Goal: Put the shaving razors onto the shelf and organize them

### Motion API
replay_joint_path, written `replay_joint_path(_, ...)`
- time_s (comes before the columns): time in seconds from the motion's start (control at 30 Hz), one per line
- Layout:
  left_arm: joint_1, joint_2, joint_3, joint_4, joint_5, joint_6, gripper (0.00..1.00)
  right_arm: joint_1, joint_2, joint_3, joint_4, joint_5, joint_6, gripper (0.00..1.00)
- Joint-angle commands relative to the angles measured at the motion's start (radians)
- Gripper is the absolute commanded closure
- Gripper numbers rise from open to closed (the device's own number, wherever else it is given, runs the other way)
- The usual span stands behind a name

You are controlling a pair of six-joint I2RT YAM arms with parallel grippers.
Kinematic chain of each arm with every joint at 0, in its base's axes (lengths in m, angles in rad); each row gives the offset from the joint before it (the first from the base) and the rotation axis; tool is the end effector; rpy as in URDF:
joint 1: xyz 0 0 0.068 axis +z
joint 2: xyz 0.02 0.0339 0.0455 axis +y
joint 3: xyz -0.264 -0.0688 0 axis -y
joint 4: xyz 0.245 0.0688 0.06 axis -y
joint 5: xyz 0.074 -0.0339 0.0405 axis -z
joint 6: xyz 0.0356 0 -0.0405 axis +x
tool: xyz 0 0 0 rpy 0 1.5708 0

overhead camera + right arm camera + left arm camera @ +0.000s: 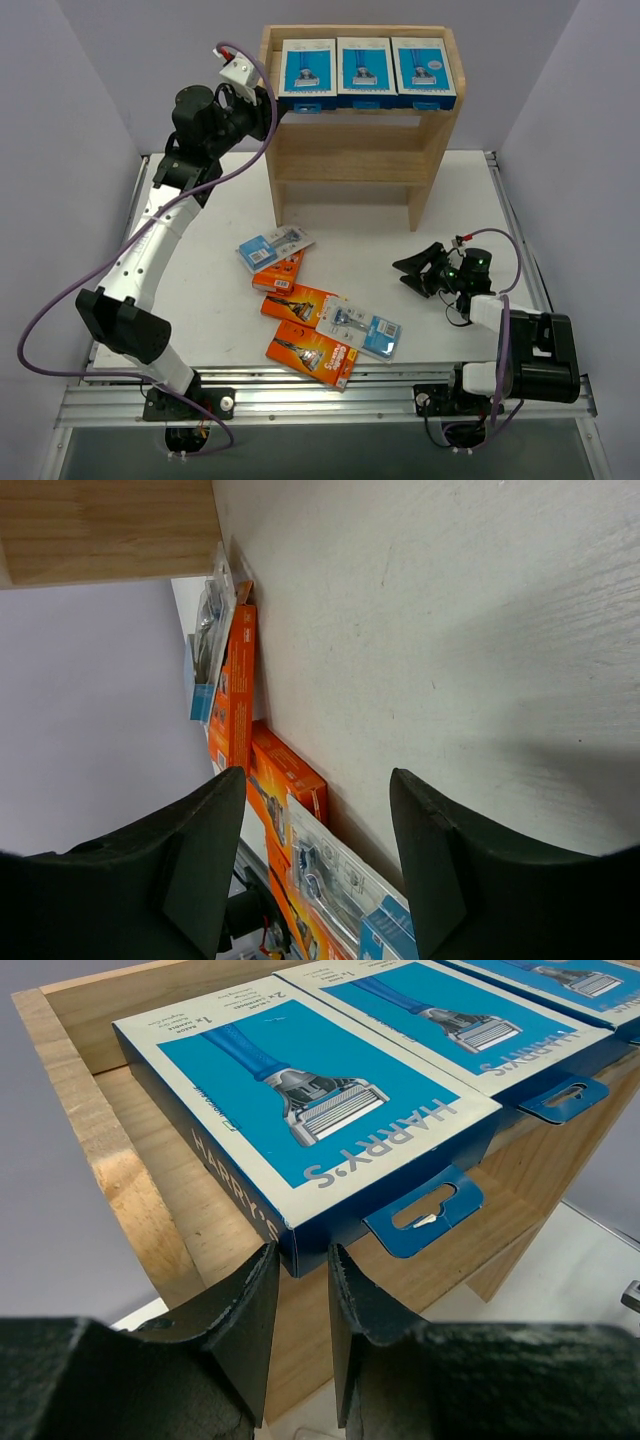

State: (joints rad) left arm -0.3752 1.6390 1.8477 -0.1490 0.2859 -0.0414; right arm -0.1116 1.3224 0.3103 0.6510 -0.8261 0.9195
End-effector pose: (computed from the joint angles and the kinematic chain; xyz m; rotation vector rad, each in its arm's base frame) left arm 0.3436 -0.1461 0.4928 0.4818 1.4611 -0.5480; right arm 0.2291 0.0007 0.1588 0.4479 1.9902 1.3173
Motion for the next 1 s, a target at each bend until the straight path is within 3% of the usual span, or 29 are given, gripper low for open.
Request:
replay_joint_path(0.0,0.007,0.013,0.047,0.068,0.001,-0.006,0.66,-0.005,0.015,0.006,0.052,-0.007,0.001,0.45)
replay_joint_path(0.73,0.007,0.055,0.088,0.101,-0.021,-0.017,0.66,-0.005,0.098,0.019,0.125,-0.015,0.016,0.45)
replay_joint_path(0.97,0.007,0.047,0.076,0.088,-0.021,-0.002,0.51,-0.005,0.087,0.016,0.11,-0.015,0.01,0.45)
